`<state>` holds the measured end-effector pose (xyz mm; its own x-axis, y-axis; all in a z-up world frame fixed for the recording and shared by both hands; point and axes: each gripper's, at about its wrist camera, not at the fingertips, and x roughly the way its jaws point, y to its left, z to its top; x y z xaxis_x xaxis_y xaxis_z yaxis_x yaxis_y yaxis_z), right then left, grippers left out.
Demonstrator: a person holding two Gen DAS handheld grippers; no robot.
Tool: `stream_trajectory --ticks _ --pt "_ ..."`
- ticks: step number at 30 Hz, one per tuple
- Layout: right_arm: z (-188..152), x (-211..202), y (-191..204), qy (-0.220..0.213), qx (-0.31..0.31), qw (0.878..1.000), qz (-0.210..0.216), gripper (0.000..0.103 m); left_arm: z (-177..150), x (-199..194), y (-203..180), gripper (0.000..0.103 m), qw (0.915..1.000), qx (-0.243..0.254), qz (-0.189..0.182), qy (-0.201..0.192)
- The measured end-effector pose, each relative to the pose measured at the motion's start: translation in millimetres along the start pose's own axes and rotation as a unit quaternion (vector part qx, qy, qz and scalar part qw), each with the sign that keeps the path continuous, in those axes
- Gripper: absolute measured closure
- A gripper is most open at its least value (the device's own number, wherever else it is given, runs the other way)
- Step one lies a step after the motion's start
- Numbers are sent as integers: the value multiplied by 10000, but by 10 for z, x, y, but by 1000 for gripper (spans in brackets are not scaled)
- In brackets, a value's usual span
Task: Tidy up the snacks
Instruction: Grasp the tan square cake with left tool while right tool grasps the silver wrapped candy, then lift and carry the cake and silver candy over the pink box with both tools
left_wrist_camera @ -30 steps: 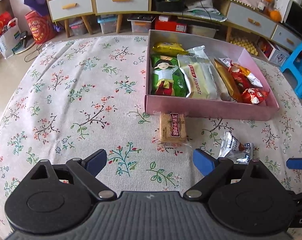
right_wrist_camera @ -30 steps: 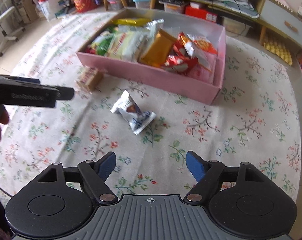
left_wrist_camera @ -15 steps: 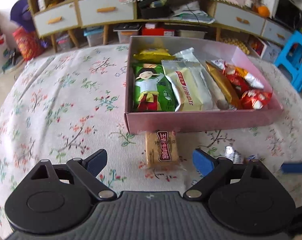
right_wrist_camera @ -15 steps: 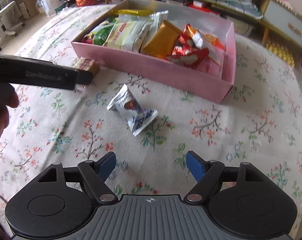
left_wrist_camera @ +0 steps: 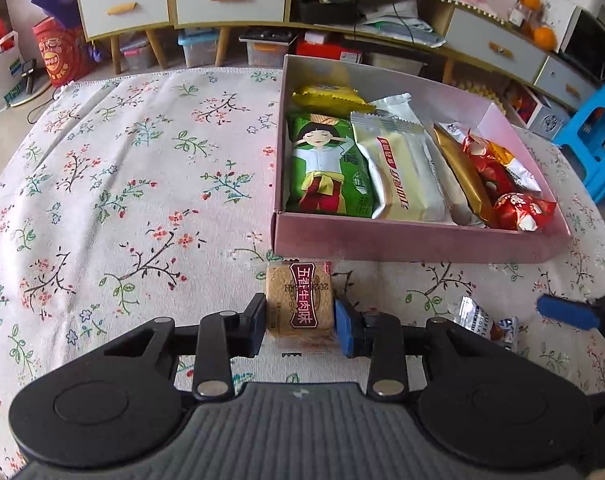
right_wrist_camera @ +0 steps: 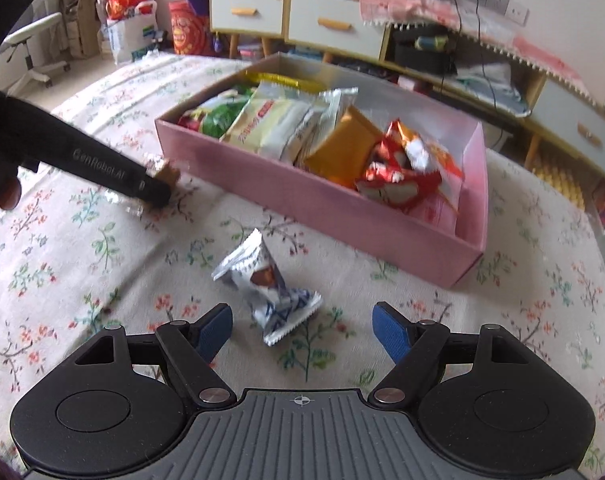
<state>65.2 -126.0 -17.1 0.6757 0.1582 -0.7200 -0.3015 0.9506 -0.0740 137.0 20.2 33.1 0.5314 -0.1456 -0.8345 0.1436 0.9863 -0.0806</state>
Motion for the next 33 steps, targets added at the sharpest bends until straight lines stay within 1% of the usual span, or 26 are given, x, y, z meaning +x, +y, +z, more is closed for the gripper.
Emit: stream_trajectory --ticks 3,5,6,7,8,10,12,14,18,22,26,29,33 --pt "5 19 24 -137 -31 9999 55 26 5 8 13 71 10000 17 10 22" --pt "-6 56 66 -95 -127 9997 190 30 10 14 13 71 10000 22 26 32" --pt "-9 58 92 -116 -180 9994 276 43 11 14 16 71 10000 13 28 40" --pt "10 50 115 -103 -215 9991 354 49 10 8 18 71 10000 -2 30 48" --pt "41 42 135 -20 -199 9987 459 68 14 4 22 71 10000 -18 28 63" --pt "106 21 175 227 -43 9987 462 75 18 -15 35 71 9999 -65 2 80" --pt "156 -24 190 383 266 9970 618 76 20 -26 40 71 9999 -73 8 77" --pt "180 -75 232 395 381 9960 708 76 17 -32 39 71 9999 -76 -2 84" --pt "167 -107 290 487 399 9958 663 76 13 -47 23 71 9999 -75 -30 79" --pt "145 -90 241 578 542 9953 561 76 27 -76 24 71 9999 -96 -31 50" --pt "166 -130 150 552 804 9935 591 76 46 -94 36 71 9999 -142 -65 25" --pt "196 -153 106 497 915 9928 587 76 49 -102 23 71 9999 -126 -48 4" --pt "195 -143 80 538 1031 9916 561 76 45 -101 -12 71 10000 -63 -3 6"
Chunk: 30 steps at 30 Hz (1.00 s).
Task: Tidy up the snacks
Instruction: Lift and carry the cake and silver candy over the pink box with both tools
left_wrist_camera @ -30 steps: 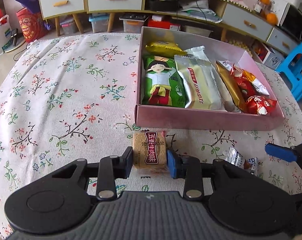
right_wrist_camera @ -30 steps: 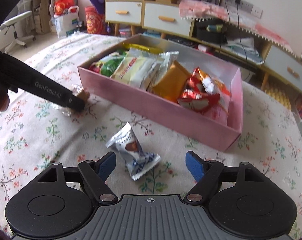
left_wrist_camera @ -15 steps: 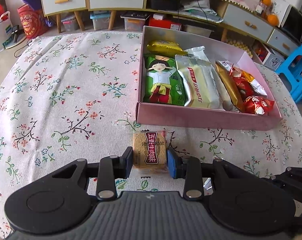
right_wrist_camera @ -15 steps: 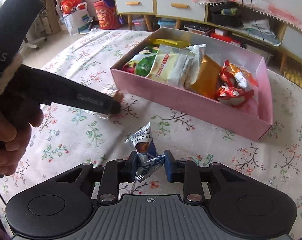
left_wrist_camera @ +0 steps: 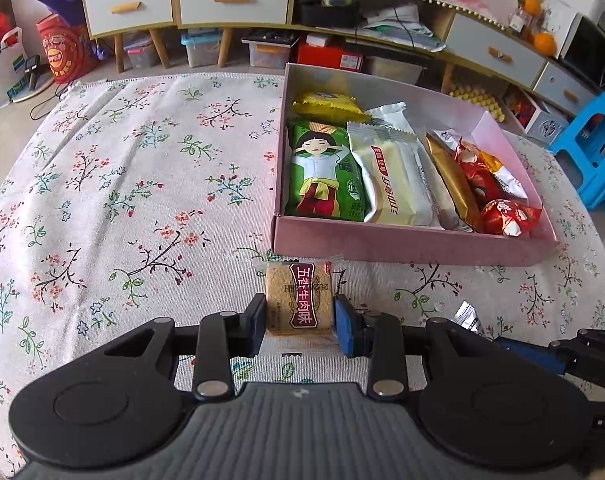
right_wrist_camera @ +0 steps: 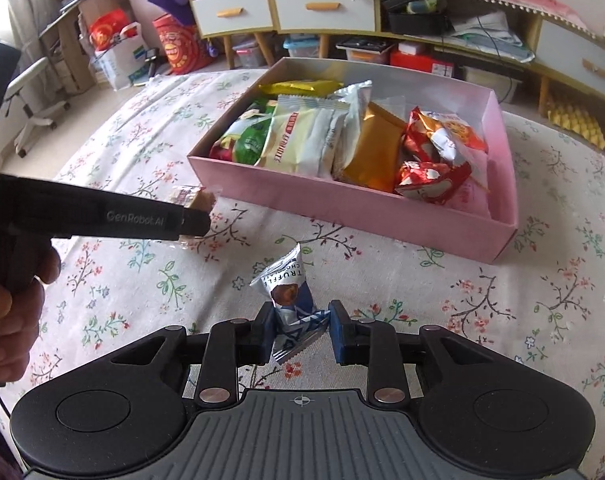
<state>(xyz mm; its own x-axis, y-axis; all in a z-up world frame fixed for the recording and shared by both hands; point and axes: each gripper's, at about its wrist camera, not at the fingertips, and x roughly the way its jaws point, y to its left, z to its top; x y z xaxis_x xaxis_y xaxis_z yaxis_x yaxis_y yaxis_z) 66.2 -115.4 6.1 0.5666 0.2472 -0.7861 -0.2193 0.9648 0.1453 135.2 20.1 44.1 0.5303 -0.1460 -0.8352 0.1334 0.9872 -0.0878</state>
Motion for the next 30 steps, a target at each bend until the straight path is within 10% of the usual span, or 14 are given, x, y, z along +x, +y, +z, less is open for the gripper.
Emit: stream_trajectory --ticks 30 --pt "236 -490 -318 -569 678 9961 70 76 89 -326 27 71 9988 -138 -36 -460"
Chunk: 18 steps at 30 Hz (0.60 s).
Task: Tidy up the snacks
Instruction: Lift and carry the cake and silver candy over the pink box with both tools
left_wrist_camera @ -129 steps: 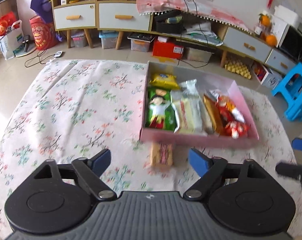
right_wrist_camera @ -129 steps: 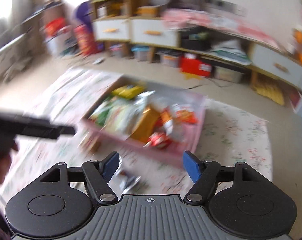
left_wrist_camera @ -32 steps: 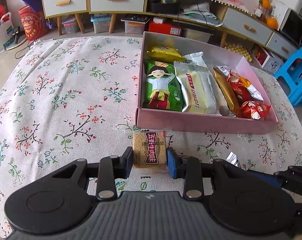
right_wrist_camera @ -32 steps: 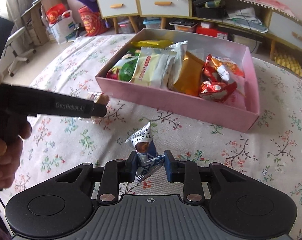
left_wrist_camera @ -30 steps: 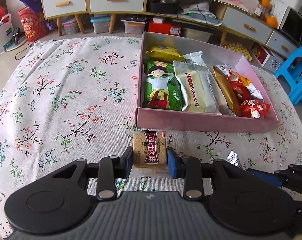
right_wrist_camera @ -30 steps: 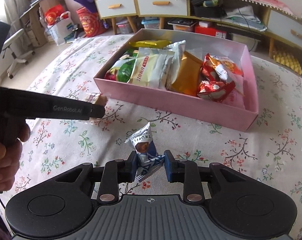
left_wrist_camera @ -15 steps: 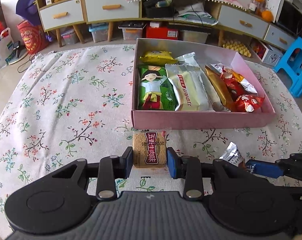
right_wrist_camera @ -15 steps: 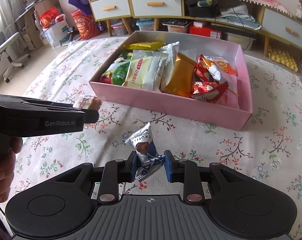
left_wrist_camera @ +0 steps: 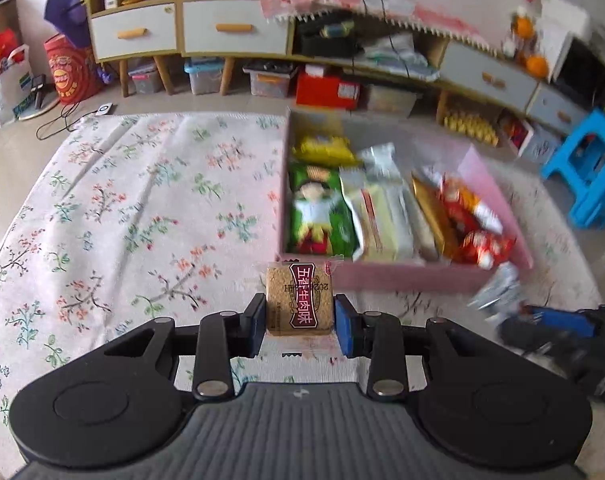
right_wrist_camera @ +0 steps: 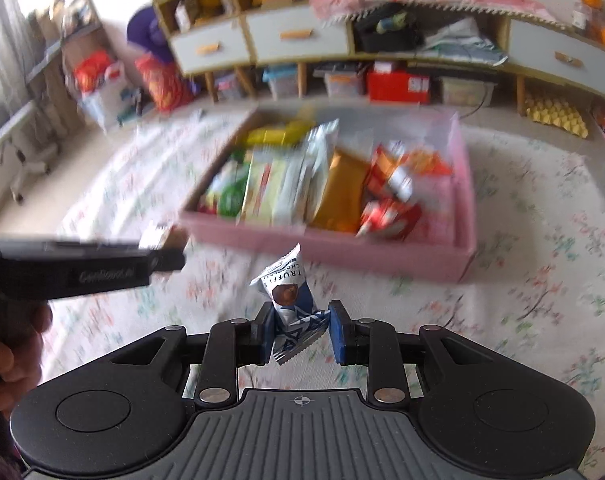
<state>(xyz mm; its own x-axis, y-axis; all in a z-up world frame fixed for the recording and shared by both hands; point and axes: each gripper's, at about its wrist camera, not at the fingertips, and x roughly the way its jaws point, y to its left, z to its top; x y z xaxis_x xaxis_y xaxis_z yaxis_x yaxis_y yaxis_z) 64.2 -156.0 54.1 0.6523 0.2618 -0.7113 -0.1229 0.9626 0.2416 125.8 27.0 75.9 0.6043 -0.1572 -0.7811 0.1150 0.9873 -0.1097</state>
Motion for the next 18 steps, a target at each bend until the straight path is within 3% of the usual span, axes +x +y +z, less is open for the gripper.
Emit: stream_trajectory --ticks 9,18 --pt "206 -245 -761 -234 1185 9918 -419 76 135 -11 297 71 9980 -563 181 -211" --pt "396 -63 -809 -18 1460 9891 -214 76 290 80 41 71 9982 -443 -231 -341"
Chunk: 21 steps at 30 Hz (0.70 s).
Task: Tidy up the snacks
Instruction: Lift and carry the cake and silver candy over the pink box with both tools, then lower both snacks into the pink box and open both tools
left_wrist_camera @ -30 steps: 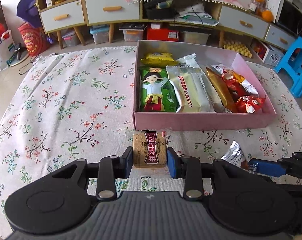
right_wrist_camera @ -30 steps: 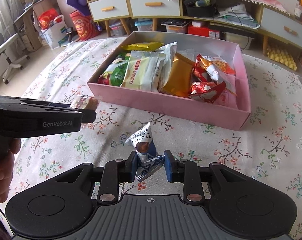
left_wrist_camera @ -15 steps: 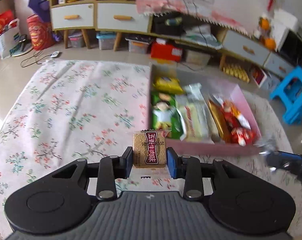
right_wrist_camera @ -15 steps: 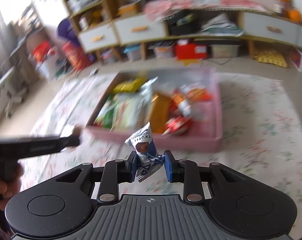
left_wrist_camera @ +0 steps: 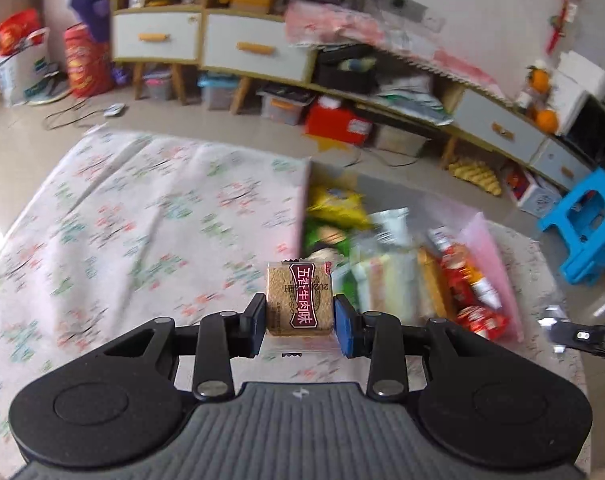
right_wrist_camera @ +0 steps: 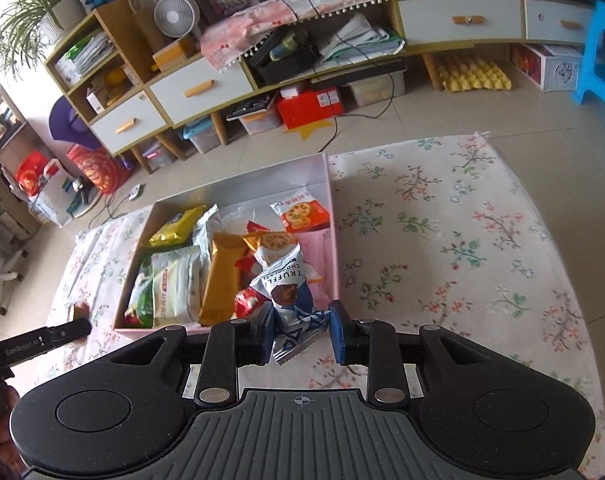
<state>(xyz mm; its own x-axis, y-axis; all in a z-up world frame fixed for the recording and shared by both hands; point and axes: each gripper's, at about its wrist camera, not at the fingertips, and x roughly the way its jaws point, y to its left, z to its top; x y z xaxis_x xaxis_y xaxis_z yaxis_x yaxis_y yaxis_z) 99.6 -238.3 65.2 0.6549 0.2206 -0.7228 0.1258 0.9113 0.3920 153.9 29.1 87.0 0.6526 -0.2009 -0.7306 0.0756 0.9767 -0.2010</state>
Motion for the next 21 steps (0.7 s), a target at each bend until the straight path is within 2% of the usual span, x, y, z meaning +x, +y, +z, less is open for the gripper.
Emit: stream_trajectory --ticks 3,5,7,9,13,15,17,18,19,20,21 --pt "167 137 -44 180 420 9987 204 76 130 143 -155 71 9999 83 -83 -78" --pt "272 228 -15 120 375 9992 -34 76 204 271 -258 71 9998 77 -140 -88" --pt "357 335 -29 56 486 9987 -145 76 252 431 -323 71 9992 -110 -390 71" --pt "430 457 -54 131 680 9976 -91 76 286 595 -345 71 9960 -500 -680 295" --pt "534 662 7 84 426 9986 -288 76 338 780 -429 71 9942 -668 -796 274" --pt "567 753 3 72 491 9986 -189 76 382 829 -452 71 9928 -779 -889 176" --pt "598 802 -28 -33 698 9975 120 75 407 858 -462 69 9901 -891 -1083 85" --pt "600 814 -40 -120 834 9961 253 72 411 869 -471 62 9888 -938 -1160 46" --pt "608 826 -37 -183 955 9947 339 71 402 872 -474 50 9877 -975 -1222 17" --pt "607 840 -31 -188 1020 9937 422 69 390 871 -479 46 9870 -995 -1261 -1" --pt "595 851 -17 -174 1009 9935 499 66 378 863 -481 47 9874 -976 -1249 -23"
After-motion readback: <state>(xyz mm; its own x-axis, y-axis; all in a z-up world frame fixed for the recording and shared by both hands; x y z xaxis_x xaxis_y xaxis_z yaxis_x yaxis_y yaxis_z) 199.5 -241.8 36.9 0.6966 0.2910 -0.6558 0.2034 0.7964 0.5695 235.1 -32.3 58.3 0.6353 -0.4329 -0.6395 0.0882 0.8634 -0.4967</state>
